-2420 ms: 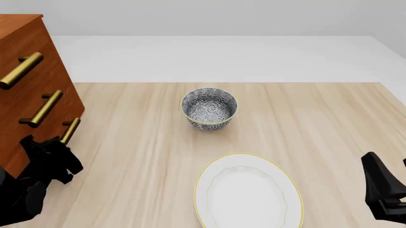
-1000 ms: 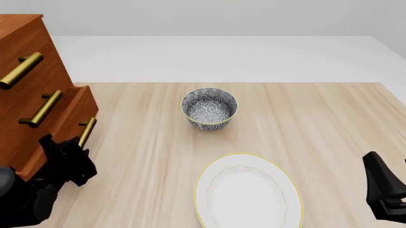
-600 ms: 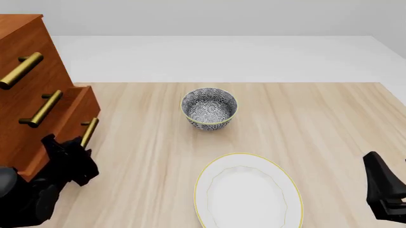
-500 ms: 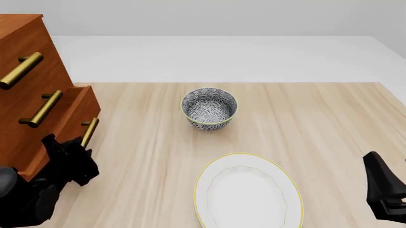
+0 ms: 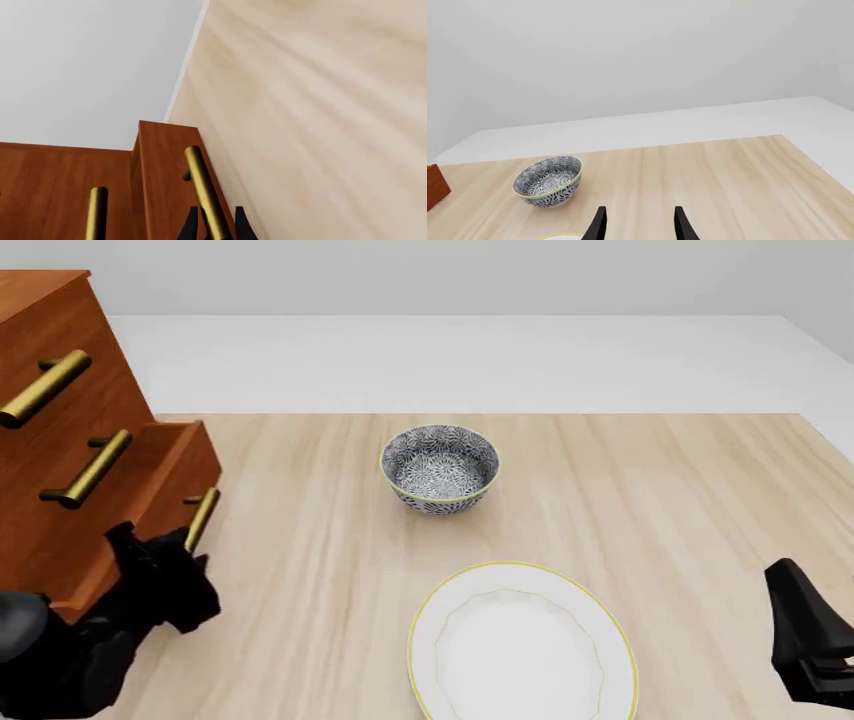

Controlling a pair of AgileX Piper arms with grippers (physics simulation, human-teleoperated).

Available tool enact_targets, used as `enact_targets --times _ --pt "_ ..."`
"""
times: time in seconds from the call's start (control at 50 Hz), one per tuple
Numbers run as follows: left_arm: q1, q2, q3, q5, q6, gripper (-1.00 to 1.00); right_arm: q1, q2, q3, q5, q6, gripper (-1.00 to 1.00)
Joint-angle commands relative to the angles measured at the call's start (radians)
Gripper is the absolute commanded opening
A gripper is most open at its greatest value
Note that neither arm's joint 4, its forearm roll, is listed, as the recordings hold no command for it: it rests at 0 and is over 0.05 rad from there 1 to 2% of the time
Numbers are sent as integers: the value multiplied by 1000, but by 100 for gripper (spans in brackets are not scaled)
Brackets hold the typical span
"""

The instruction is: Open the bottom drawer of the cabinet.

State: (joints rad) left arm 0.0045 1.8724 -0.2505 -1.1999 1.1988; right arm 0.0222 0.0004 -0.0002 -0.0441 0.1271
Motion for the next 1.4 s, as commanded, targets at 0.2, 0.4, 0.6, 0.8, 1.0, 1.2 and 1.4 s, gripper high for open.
enact_targets --times 0.2,0.4,0.6,0.8,1.0,1.2,1.4 --pt "-139 11 -73 -20 15 -100 -1 0 0 -2 2 100" --pt "-161 19 -86 -20 18 -100 -3 0 0 -2 0 100" --pt "-178 47 -110 -20 21 -100 -7 0 0 -4 0 100" --pt "-191 68 -128 -20 23 -100 -8 0 0 -2 2 100" --pt "-201 84 -142 -20 21 -100 -10 0 0 0 3 100" --pt "-203 94 -151 -20 22 -100 -11 0 0 0 3 100" --pt "-199 104 -156 -20 25 -100 -9 0 0 3 4 100"
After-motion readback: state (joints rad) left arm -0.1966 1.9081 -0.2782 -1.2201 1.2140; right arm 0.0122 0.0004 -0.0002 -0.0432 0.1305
